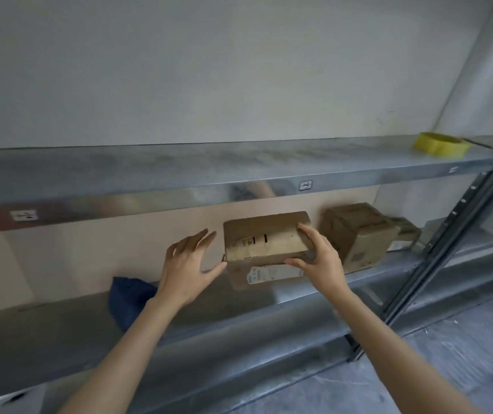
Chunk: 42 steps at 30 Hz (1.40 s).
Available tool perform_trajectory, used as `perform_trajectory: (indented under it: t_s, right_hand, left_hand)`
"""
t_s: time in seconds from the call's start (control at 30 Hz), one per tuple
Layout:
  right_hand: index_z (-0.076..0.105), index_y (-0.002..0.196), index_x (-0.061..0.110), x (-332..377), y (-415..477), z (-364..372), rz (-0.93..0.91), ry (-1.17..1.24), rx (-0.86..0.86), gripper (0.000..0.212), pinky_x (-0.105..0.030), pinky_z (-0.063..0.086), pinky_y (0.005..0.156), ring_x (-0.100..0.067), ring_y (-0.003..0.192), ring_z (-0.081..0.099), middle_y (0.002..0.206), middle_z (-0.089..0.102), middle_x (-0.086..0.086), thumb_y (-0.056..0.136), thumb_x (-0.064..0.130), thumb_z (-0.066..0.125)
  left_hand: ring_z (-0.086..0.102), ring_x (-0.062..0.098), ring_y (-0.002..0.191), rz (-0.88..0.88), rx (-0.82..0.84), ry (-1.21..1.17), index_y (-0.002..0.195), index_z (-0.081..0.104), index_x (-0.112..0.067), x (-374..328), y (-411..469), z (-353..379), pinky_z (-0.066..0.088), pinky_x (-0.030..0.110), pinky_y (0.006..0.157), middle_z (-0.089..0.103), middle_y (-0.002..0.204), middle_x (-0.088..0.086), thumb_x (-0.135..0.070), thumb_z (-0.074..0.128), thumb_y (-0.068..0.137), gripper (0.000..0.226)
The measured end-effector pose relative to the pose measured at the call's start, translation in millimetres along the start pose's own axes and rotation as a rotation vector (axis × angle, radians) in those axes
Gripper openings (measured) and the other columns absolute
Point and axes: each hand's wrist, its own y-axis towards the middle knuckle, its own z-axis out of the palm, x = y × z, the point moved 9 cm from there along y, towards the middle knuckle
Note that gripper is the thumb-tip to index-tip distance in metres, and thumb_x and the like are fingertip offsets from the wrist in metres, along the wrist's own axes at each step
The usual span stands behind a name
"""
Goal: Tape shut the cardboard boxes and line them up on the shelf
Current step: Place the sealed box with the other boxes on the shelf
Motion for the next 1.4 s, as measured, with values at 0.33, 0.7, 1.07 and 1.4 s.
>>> perform_trajectory:
  t_s: [0.33, 0.7, 1.07, 1.4]
  right_hand:
    - [0.041, 0.142, 0.030, -103, 33, -27, 0.052, 0.005, 0.070, 0.084, -0.040, 0.044, 0.106, -0.015, 0.128, 0.047, 0.142, 0.048, 0.002, 0.070, 0.037, 0.084]
    - [0.043, 0.139, 0.029, -174, 72, -6, 0.176, 0.025, 0.132, 0.084, -0.043, 0.045, 0.102, -0.024, 0.121, 0.051, 0.134, 0.050, -0.008, 0.068, 0.025, 0.087]
    - [0.043, 0.141, 0.018, -198, 95, 10, 0.163, 0.001, 0.189, 0.083, -0.035, 0.042, 0.103, -0.028, 0.126, 0.047, 0.143, 0.041, -0.013, 0.071, 0.022, 0.086]
    - [0.038, 0.146, 0.024, -184, 103, 4, -0.009, -0.243, 0.228, 0.074, -0.040, 0.056, 0.086, -0.022, 0.136, 0.039, 0.156, 0.027, 0.000, 0.083, 0.025, 0.076]
  left_hand:
    - [0.038, 0.022, 0.140, -0.045, 0.070, 0.079, 0.152, 0.034, -0.031, -62, 31, 63, 0.029, 0.042, 0.114, 0.035, 0.158, -0.005, -0.068, 0.047, 0.091, 0.073]
    - [0.023, 0.013, 0.146, -0.104, 0.173, 0.057, 0.154, 0.025, -0.035, -61, 86, 125, 0.019, 0.035, 0.115, 0.021, 0.162, -0.014, -0.066, 0.043, 0.092, 0.072]
    - [0.040, 0.017, 0.138, -0.050, 0.161, 0.008, 0.145, 0.043, -0.030, -65, 128, 141, 0.025, 0.034, 0.110, 0.046, 0.149, -0.008, -0.071, 0.035, 0.084, 0.074]
    - [0.049, 0.022, 0.132, -0.049, 0.120, -0.015, 0.140, 0.051, -0.028, -78, 143, 143, 0.033, 0.040, 0.108, 0.059, 0.138, -0.001, -0.072, 0.033, 0.082, 0.075]
